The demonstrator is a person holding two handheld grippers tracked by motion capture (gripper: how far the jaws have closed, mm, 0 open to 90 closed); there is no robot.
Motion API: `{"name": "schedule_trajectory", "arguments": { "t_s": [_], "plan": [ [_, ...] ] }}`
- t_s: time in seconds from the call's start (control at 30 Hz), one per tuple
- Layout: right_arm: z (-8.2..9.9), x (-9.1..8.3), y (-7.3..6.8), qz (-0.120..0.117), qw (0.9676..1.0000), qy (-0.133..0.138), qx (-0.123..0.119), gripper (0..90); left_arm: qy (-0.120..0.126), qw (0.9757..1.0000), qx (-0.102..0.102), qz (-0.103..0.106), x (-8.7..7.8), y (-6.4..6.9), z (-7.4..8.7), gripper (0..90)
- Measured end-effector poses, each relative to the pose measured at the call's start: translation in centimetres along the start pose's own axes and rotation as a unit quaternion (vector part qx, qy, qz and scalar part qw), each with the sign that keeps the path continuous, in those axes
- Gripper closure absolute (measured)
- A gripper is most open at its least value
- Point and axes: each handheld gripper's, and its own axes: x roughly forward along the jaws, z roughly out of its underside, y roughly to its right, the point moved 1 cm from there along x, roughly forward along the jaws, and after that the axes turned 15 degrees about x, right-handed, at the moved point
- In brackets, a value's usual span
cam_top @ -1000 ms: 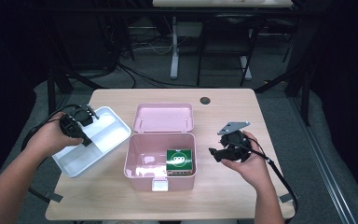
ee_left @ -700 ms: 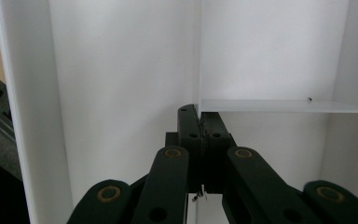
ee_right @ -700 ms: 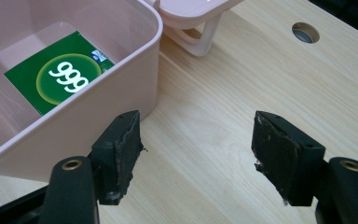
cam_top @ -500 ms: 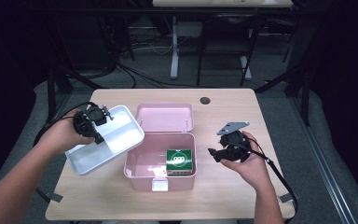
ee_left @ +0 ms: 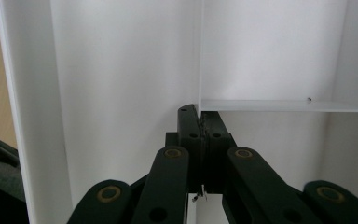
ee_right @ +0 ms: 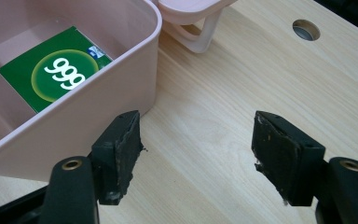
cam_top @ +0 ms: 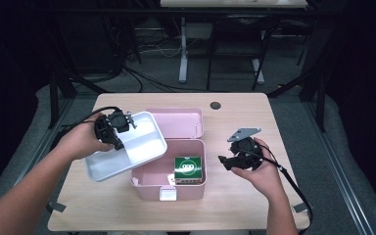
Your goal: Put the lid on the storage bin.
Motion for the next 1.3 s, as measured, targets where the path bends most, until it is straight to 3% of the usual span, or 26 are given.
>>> {"name": "schedule_trajectory", "arguments": {
  "t_s": [0.13,0.37,0.6,0.9,1.17,1.3],
  "plan": [
    [0.0,0.0,0.0,0.007,1.0000,0.001,-0.002,32.5,0.004,0.9999,0.010,0.002,0.1,0.2,-0.9,89.4],
    [0.1,0.2,0.0,0.005,1.0000,0.000,-0.005,32.5,0.006,0.9990,0.044,-0.003,0.2,0.6,-3.0,89.4],
    [0.1,0.1,0.0,0.007,0.9999,-0.006,-0.007,32.5,0.010,0.9964,0.084,0.007,0.7,1.3,-4.8,89.4],
    [0.1,0.2,0.0,0.005,1.0000,-0.001,-0.004,32.5,0.009,0.9944,0.105,0.009,1.2,1.7,-5.9,89.4],
    [0.2,0.3,0.0,0.007,1.0000,-0.002,-0.004,32.4,0.011,0.9911,0.132,0.012,1.6,2.2,-7.1,89.4],
    [0.2,0.3,0.1,0.007,1.0000,-0.004,-0.003,32.5,0.018,0.9905,0.135,0.015,1.8,2.4,-7.8,89.4]
  ]
}}
